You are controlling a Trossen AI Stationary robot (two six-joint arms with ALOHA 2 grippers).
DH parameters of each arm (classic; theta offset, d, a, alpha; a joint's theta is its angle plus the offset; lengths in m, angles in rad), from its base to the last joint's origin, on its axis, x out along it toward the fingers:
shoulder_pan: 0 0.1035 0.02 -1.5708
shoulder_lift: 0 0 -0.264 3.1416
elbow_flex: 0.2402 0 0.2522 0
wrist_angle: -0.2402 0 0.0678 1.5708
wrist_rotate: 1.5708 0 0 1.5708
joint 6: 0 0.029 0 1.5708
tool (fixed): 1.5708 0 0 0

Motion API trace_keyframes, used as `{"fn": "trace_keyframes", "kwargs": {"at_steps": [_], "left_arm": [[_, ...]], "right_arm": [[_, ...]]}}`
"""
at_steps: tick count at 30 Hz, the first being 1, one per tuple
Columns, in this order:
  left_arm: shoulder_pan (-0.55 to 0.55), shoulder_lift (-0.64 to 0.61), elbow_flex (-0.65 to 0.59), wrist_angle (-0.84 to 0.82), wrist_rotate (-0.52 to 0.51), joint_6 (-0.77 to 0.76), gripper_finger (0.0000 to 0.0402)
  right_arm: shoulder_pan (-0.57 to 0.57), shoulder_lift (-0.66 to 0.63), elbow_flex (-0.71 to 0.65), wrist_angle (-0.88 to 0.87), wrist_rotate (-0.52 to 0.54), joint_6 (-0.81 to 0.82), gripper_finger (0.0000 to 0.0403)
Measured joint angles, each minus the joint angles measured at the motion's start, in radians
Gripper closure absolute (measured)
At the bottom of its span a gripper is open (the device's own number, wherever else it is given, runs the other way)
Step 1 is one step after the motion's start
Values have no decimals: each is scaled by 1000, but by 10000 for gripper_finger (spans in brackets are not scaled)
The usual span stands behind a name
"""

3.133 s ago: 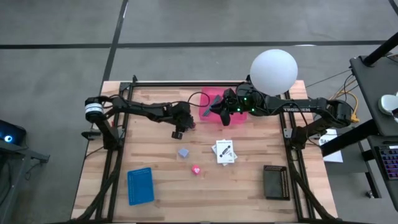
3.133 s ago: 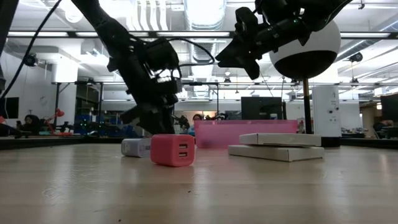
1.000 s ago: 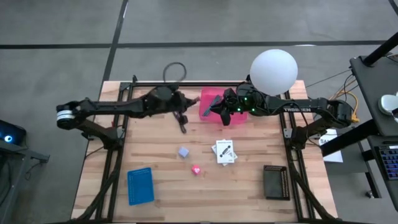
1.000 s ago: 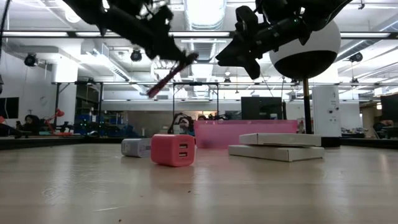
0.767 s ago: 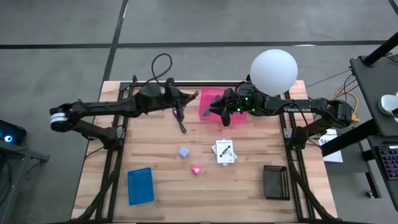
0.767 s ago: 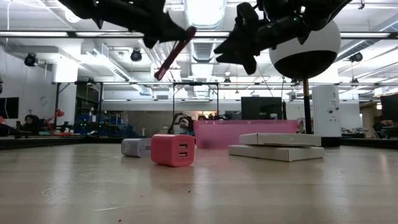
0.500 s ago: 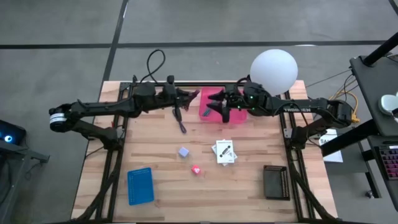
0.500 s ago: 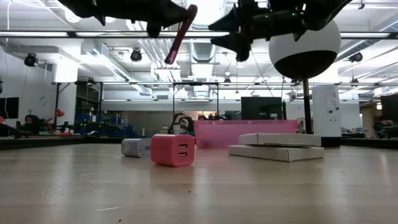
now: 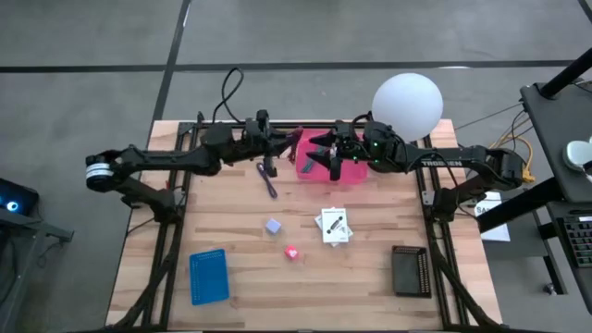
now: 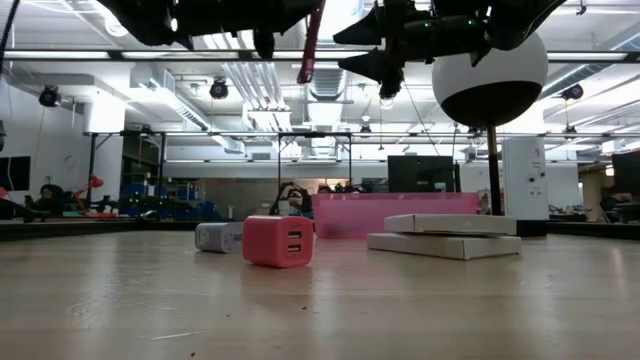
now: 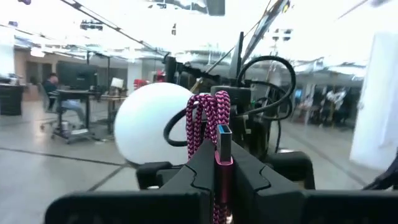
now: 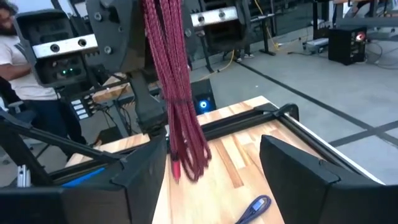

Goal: Pick and place items into bin
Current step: Put the pink charger cable into the pink bin

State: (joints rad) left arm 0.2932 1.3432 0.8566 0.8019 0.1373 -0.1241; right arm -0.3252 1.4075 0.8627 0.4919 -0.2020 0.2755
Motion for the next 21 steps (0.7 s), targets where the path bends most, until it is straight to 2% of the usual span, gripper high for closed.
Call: {"fn": "trace_keyframes", "kwargs": {"at_steps": [6, 21], "left_arm": [[0, 87, 10, 132, 16, -31, 399], [0, 126, 81, 132, 26, -18, 399]], "right_arm": [[0, 0, 0, 2, -4, -18, 165], [0, 1, 0, 0, -8, -49, 165]]}}
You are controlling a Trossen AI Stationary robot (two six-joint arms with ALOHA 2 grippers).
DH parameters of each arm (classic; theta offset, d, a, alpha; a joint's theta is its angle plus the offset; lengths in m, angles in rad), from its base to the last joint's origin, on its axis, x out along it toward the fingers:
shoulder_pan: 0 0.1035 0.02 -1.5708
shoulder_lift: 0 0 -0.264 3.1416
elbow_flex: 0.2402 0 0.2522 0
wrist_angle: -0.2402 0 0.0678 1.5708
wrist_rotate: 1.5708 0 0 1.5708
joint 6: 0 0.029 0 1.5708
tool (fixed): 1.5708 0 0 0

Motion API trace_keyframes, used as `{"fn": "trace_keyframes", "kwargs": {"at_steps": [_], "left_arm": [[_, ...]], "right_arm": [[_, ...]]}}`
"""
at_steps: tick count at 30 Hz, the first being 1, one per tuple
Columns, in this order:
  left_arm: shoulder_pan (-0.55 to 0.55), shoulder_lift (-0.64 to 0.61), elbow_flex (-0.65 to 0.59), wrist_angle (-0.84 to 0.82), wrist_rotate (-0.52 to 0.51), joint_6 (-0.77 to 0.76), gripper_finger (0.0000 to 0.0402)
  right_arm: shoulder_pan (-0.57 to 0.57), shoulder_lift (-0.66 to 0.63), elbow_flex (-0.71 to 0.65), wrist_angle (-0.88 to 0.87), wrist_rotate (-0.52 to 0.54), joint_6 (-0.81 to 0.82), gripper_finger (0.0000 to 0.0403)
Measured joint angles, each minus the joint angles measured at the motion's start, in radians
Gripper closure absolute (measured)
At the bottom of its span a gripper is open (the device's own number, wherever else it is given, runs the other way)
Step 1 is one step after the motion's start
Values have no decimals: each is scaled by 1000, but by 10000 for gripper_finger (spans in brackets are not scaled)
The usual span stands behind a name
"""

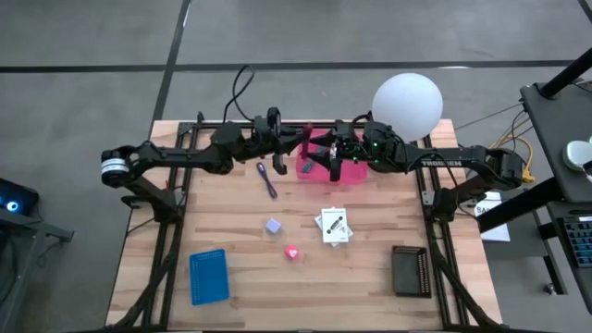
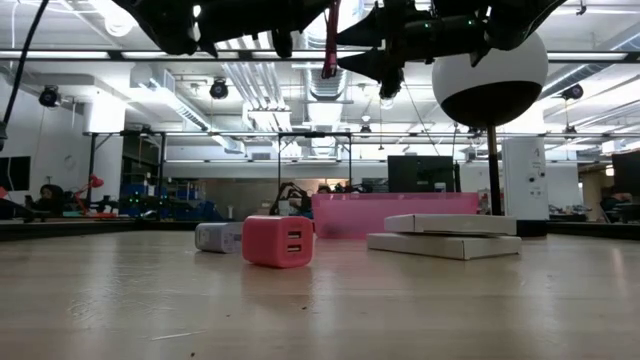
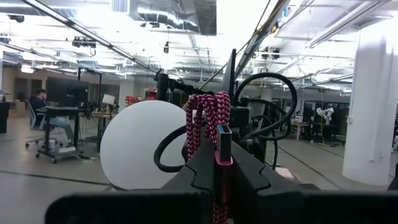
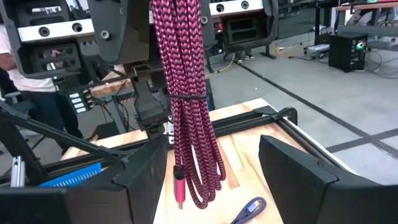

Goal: Pick and place items into bin
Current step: Put the pink charger cable into the pink bin

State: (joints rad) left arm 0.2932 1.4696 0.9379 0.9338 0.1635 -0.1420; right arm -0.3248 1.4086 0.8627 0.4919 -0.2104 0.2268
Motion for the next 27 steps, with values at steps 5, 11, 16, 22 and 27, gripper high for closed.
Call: {"fn": "trace_keyframes", "kwargs": {"at_steps": [5, 11, 16, 22, 27], "left_arm": [[0, 0, 0, 0, -1, 1, 399], [0, 0, 1, 0, -1, 20, 399], [1, 0, 8, 0, -3, 22, 399], [1, 0, 8, 0, -3, 22, 399], [1, 0, 12, 0, -3, 23, 399]], "right_arm": [[0, 0, 0, 8, 0, 1, 166], [0, 8, 0, 68, 0, 22, 173], [0, 35, 0, 89, 0, 2, 174], [0, 38, 0, 110, 0, 5, 175], [0, 38, 0, 122, 0, 8, 187]]}}
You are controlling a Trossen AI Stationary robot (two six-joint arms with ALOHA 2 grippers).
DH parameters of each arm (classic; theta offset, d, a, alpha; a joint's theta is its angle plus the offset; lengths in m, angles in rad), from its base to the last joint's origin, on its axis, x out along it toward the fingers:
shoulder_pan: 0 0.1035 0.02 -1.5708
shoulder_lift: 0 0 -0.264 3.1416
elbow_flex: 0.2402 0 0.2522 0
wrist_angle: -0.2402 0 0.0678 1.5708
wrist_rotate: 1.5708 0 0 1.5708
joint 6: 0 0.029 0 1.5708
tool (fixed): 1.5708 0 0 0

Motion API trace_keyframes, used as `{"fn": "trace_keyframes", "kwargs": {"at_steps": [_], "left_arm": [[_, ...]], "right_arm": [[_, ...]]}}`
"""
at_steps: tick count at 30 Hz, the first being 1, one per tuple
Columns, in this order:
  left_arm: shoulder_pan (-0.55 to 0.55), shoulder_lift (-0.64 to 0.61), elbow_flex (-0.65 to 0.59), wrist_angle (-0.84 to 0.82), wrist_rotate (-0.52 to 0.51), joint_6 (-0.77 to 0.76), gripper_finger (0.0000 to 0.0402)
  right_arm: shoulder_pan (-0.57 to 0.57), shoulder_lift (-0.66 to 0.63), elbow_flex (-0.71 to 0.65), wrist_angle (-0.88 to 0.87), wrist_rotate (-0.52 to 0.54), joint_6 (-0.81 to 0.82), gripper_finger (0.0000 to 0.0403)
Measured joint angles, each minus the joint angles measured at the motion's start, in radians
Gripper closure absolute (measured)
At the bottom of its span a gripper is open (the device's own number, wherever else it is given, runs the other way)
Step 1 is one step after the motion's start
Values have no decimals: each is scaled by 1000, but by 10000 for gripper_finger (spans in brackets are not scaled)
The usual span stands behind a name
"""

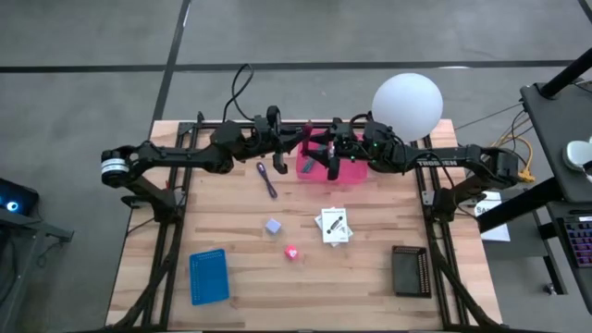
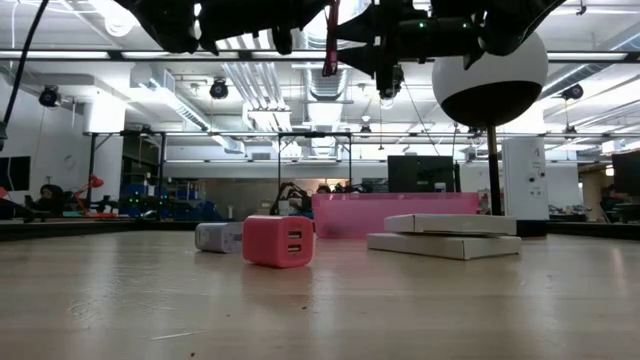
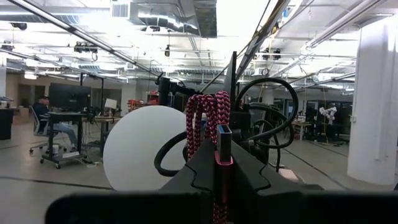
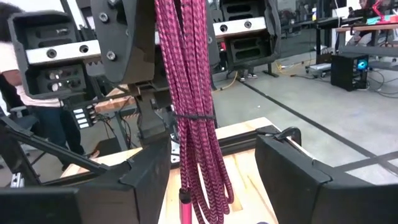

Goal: Pick and place items into bin
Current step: Put the pink charger cable into the pink bin

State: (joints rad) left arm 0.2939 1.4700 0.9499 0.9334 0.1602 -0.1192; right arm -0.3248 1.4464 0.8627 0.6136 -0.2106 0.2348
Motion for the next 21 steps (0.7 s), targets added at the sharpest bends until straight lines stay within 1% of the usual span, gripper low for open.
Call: {"fn": "trace_keyframes", "kwargs": {"at_steps": [4, 8, 13, 19, 21], "left_arm": [[1, 0, 2, 0, 0, 0, 399], [1, 0, 1, 0, 0, -3, 398], [1, 0, 0, -1, 0, -3, 394], [1, 0, -1, -2, -4, -4, 393], [1, 0, -1, -2, -4, -5, 393]], "right_arm": [[0, 0, 0, 0, 0, 4, 205], [0, 0, 0, -1, 0, 31, 236], [0, 0, 0, 0, 0, 47, 292], [0, 0, 0, -1, -3, 70, 371], [0, 0, 0, -1, -4, 89, 387]]}}
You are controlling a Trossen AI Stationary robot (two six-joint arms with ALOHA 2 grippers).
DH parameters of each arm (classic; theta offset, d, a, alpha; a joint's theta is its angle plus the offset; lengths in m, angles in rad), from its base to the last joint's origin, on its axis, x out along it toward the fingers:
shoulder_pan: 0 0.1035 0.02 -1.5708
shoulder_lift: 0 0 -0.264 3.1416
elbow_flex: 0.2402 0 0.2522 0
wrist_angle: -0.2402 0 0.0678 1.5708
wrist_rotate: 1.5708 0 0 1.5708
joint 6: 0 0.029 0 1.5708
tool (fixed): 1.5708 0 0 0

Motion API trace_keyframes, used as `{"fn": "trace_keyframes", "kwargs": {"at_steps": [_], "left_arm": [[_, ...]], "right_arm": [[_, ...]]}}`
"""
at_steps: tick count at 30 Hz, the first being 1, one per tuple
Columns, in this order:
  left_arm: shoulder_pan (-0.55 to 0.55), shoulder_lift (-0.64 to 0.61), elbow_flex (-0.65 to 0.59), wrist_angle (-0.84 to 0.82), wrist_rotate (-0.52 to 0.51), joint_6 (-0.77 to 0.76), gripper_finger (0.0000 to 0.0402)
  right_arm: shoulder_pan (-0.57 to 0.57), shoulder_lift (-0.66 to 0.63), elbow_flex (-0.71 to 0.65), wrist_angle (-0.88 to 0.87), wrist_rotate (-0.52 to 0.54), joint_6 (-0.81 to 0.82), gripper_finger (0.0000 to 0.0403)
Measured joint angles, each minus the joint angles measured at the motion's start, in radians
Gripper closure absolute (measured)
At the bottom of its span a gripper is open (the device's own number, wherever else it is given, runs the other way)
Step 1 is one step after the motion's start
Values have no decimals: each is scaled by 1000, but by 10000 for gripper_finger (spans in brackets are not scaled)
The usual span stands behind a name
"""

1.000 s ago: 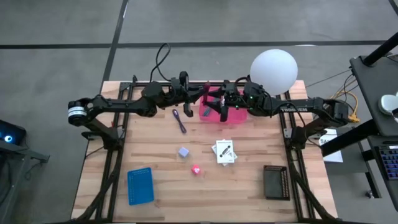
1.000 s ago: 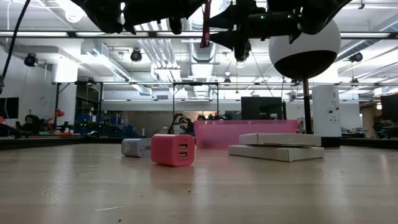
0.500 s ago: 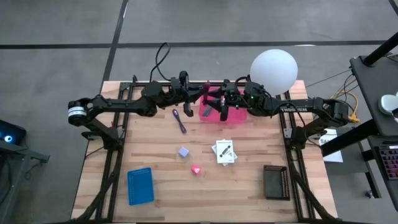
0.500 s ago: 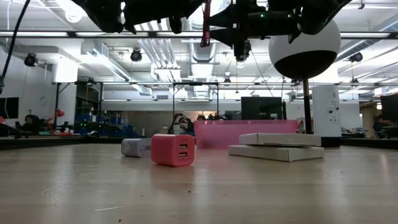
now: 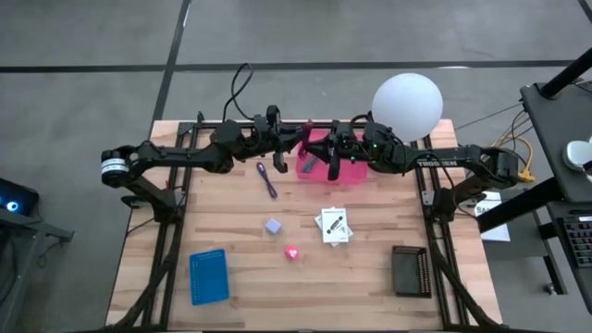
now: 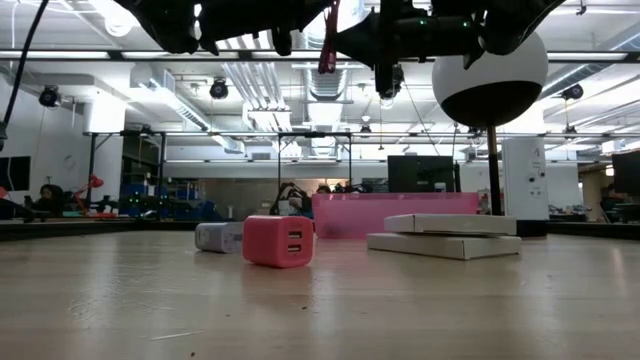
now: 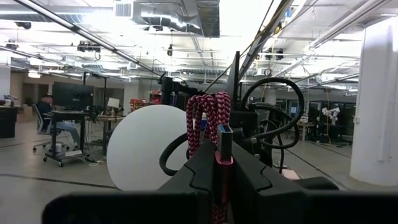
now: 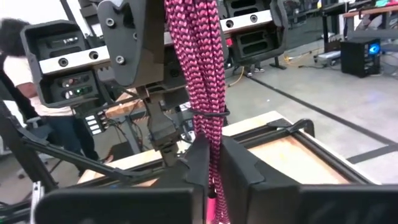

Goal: Pick and place items into bin
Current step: Put the pink charger cable into the pink bin

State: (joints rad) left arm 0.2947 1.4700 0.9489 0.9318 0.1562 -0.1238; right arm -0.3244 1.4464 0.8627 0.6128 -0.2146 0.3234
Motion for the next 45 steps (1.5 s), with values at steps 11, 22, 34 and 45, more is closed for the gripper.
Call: {"fn": "trace_keyframes", "kwargs": {"at_steps": [11, 22, 34, 45], "left_arm": [[0, -4, -3, -1, 3, 0, 383], [6, -37, -7, -7, 19, 56, 260], [13, -124, -10, -209, 16, 61, 224], [13, -153, -18, -248, 15, 62, 224]], "right_arm": [[-2, -2, 0, -11, 1, 21, 391], [-22, -2, 0, -123, 11, 96, 392], [-100, -26, 0, -392, 23, 264, 392], [-116, -44, 0, -756, 168, 386, 392]]}}
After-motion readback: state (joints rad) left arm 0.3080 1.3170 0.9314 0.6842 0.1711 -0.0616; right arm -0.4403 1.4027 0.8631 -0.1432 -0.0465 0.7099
